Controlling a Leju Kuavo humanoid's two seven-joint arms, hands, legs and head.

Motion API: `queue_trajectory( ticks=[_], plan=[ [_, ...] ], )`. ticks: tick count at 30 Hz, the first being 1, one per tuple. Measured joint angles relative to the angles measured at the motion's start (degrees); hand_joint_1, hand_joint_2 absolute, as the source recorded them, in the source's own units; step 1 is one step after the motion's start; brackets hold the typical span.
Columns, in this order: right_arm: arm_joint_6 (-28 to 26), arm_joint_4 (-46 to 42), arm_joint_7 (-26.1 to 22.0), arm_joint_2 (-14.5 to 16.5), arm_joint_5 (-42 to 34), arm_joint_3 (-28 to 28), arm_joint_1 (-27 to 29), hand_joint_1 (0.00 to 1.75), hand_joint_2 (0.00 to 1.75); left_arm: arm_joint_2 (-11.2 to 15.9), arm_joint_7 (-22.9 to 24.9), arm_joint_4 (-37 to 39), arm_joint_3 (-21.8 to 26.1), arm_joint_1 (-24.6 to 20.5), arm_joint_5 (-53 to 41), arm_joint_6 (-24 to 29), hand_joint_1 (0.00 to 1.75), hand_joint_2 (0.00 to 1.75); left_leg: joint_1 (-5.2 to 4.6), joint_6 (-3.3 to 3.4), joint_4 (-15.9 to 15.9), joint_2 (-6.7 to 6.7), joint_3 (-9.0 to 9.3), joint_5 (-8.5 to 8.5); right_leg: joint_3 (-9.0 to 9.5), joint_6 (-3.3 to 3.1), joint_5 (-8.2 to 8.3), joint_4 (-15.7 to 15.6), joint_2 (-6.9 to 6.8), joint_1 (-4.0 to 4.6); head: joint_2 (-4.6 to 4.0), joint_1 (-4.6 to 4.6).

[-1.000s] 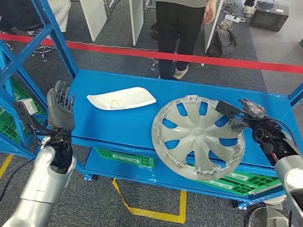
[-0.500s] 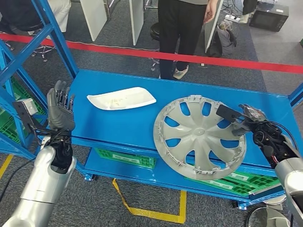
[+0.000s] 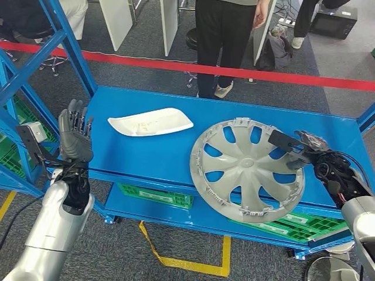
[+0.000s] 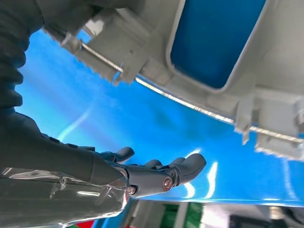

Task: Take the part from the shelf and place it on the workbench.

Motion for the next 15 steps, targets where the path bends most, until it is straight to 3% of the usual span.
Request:
queue_trajectory(
  ticks=[15],
  plan=[
    [1.03, 0.15, 0.38, -0.08, -1.76, -2.38, 1.5, 0.0, 1.75, 0.01, -0.31, 0.07, 0.0, -0.7, 0.08, -0.54, 0.0, 0.0, 0.0, 0.0, 0.0, 0.0, 0.08, 0.0, 0.11, -0.01, -0.01, 0.0, -0.01, 0.01, 0.01, 0.0]
  ],
)
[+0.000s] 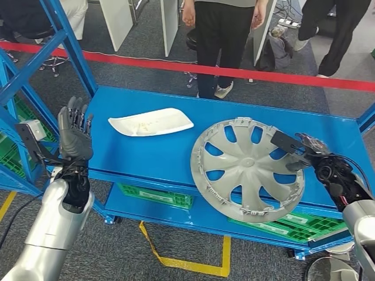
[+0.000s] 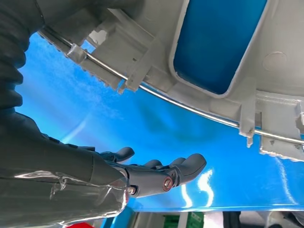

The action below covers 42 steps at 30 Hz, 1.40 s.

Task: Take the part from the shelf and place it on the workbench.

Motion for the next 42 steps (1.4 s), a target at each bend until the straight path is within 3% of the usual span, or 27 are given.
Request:
queue_trajectory(
  ticks=[16, 20, 42],
  plan=[
    [0.32, 0.0, 0.07, 0.15, -0.67, -1.29, 0.51, 0.0, 1.75, 0.0, -0.37, 0.03, 0.0, -0.01, 0.05, 0.14, 0.0, 0.0, 0.0, 0.0, -0.01, -0.01, 0.14, 0.0, 0.15, 0.0, 0.0, -0.01, 0.0, 0.01, 0.0, 0.0],
    [0.55, -0.01, 0.67, 0.45, -0.84, -1.69, 0.92, 1.75, 1.75, 0.0, -0.44, 0.29, 0.0, -0.02, 0.11, 0.01, 0.0, 0.0, 0.01, 0.0, -0.01, -0.01, 0.17, 0.0, 0.17, 0.0, -0.01, 0.0, 0.0, 0.02, 0.0, 0.02],
    [-2.04, -0.04, 2.2, 1.1, -0.91, -2.97, 1.8, 1.75, 1.75, -0.11, -0.61, 1.42, 0.0, -0.54, 0.25, -0.2, 0.0, 0.0, 0.02, 0.02, -0.01, 0.01, 0.31, 0.01, 0.3, 0.0, 0.0, -0.01, 0.0, 0.03, -0.01, 0.02]
  ],
)
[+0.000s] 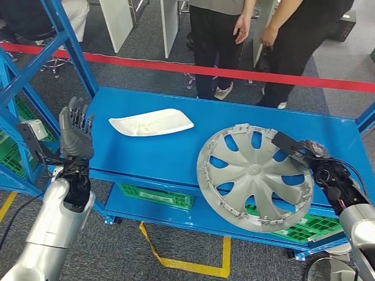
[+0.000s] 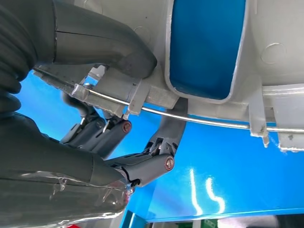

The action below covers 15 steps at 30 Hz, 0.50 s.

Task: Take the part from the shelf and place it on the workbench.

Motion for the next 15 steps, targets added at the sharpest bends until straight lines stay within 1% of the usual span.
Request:
queue_trajectory(
  ticks=[9, 15],
  plan=[
    [-0.03, 0.0, 0.02, 0.0, -0.17, -0.15, 0.0, 1.75, 1.75, -0.01, 0.0, 0.0, 0.0, 0.0, 0.0, 0.0, 0.0, 0.0, 0.0, 0.0, 0.0, 0.0, 0.0, 0.0, 0.0, 0.0, 0.0, 0.0, 0.0, 0.0, 0.0, -0.02],
    [-0.02, -0.01, -0.28, 0.0, -3.63, -1.3, -0.05, 1.75, 1.75, 0.0, 0.27, 0.0, 0.0, 0.0, 0.0, 0.44, 0.0, 0.0, 0.0, 0.0, 0.0, 0.0, -0.01, 0.0, 0.02, 0.0, 0.0, 0.01, -0.01, 0.0, 0.01, 0.03]
  ],
)
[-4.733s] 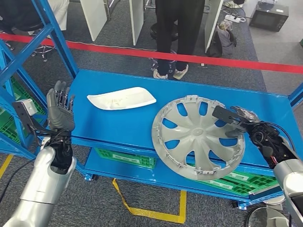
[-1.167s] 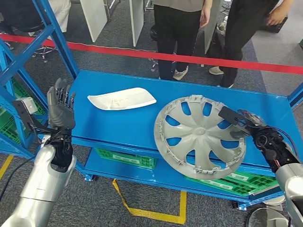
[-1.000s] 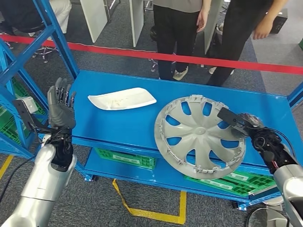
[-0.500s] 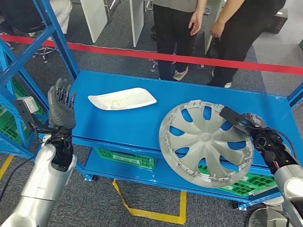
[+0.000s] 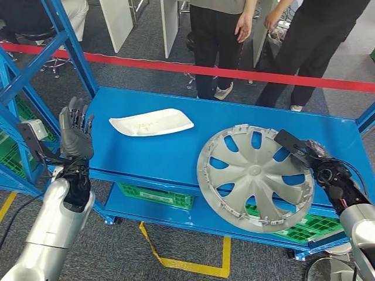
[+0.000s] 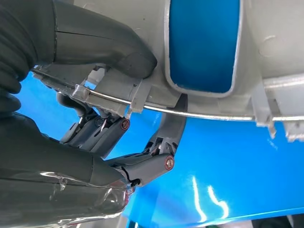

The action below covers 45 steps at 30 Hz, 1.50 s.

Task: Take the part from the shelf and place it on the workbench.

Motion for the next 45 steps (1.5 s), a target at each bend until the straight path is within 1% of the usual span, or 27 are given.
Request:
queue_trajectory(
  ticks=[4, 12, 15, 22, 38, 45],
  plan=[
    [-0.93, -0.05, -1.91, 0.05, -3.18, -1.44, -0.11, 1.75, 1.75, 0.03, 0.15, -0.01, 0.0, 0.03, 0.01, 0.81, 0.0, 0.0, -0.01, 0.0, 0.0, 0.0, -0.02, 0.0, 0.01, 0.0, 0.0, 0.01, 0.0, 0.0, 0.0, 0.01],
    [-4.51, -0.93, -9.26, 1.07, -11.58, -4.96, -1.16, 1.75, 1.75, 0.11, 0.27, -0.02, 0.0, 0.75, 0.0, 1.92, 0.0, 0.0, -0.01, 0.0, -0.01, -0.02, -0.12, 0.0, -0.09, 0.0, 0.0, 0.07, -0.01, 0.0, 0.0, -0.06],
    [-5.09, -1.73, -10.73, 1.45, -14.34, -5.84, -1.91, 1.75, 1.75, 0.11, 0.25, -0.02, 0.0, 0.96, 0.0, 1.88, 0.0, 0.0, 0.0, 0.0, -0.03, -0.02, -0.13, 0.0, -0.13, 0.0, -0.01, 0.07, -0.01, 0.0, 0.0, -0.08],
    [-5.29, -3.29, -11.23, 1.88, -16.4, -7.32, -2.7, 1.75, 1.75, 0.11, 0.13, -0.02, 0.0, 1.1, 0.0, 1.79, 0.0, 0.0, 0.0, 0.0, -0.06, -0.03, -0.14, 0.0, -0.16, 0.0, -0.01, 0.07, -0.02, 0.0, 0.0, -0.07],
    [-8.1, -6.55, -12.15, 1.86, -24.58, -7.51, -2.64, 1.75, 1.75, 0.11, -1.0, -0.02, 0.0, 1.12, 0.19, 0.07, 0.0, 0.0, 0.0, 0.0, -0.08, -0.01, -0.15, 0.0, -0.25, -0.01, -0.01, 0.07, 0.01, 0.0, -0.01, -0.08],
    [-8.58, -7.93, -12.46, 1.62, -25.37, -7.89, -2.64, 1.75, 1.75, 0.09, -1.1, -0.01, 0.0, 1.12, 0.18, 0.02, 0.0, 0.0, -0.01, 0.0, -0.09, -0.01, -0.15, 0.0, -0.26, -0.01, -0.01, 0.06, 0.02, 0.0, -0.01, -0.08]
  ],
)
